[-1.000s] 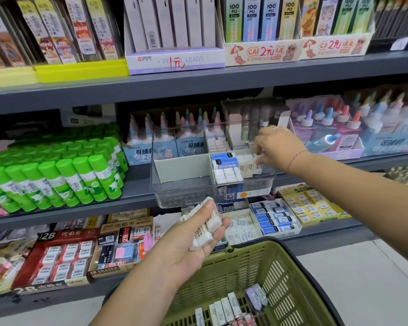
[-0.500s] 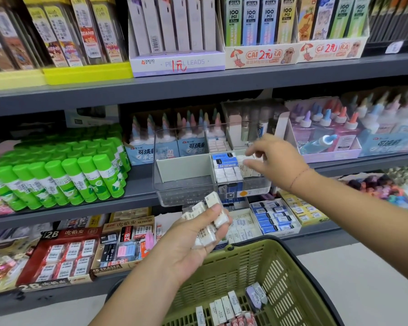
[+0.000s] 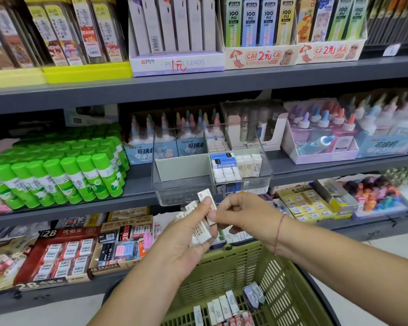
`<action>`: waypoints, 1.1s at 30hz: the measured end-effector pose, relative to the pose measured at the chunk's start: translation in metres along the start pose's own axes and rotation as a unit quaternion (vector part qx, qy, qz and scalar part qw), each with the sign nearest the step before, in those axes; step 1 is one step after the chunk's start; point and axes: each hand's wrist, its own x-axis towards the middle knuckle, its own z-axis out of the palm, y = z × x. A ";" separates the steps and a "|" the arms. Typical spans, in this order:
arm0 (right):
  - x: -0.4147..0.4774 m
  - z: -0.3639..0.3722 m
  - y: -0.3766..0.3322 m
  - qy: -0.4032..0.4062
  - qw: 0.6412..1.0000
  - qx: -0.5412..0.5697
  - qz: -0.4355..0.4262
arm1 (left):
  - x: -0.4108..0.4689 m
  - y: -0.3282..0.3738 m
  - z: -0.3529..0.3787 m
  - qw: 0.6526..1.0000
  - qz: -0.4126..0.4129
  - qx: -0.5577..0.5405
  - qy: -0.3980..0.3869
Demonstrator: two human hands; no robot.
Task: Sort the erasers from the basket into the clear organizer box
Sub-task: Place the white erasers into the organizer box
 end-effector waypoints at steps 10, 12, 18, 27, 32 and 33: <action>0.038 -0.101 -0.045 0.170 0.940 -0.246 -0.163 | 0.001 0.010 -0.006 0.992 -0.063 -0.102 -0.043; 0.053 -0.117 -0.042 0.169 0.896 -0.378 -0.161 | 0.001 0.011 -0.006 0.991 -0.068 -0.103 -0.057; 0.091 -0.112 -0.025 0.136 0.826 -0.514 -0.186 | 0.003 0.011 -0.006 0.987 -0.079 -0.106 -0.095; 0.114 -0.107 -0.007 0.157 0.783 -0.557 -0.228 | 0.003 0.010 -0.005 0.987 -0.074 -0.104 -0.098; 0.111 -0.108 -0.012 0.152 0.784 -0.566 -0.202 | 0.000 0.009 -0.002 0.990 -0.067 -0.093 -0.075; 0.105 -0.107 -0.015 0.163 0.780 -0.570 -0.203 | 0.000 0.009 -0.002 0.991 -0.067 -0.092 -0.073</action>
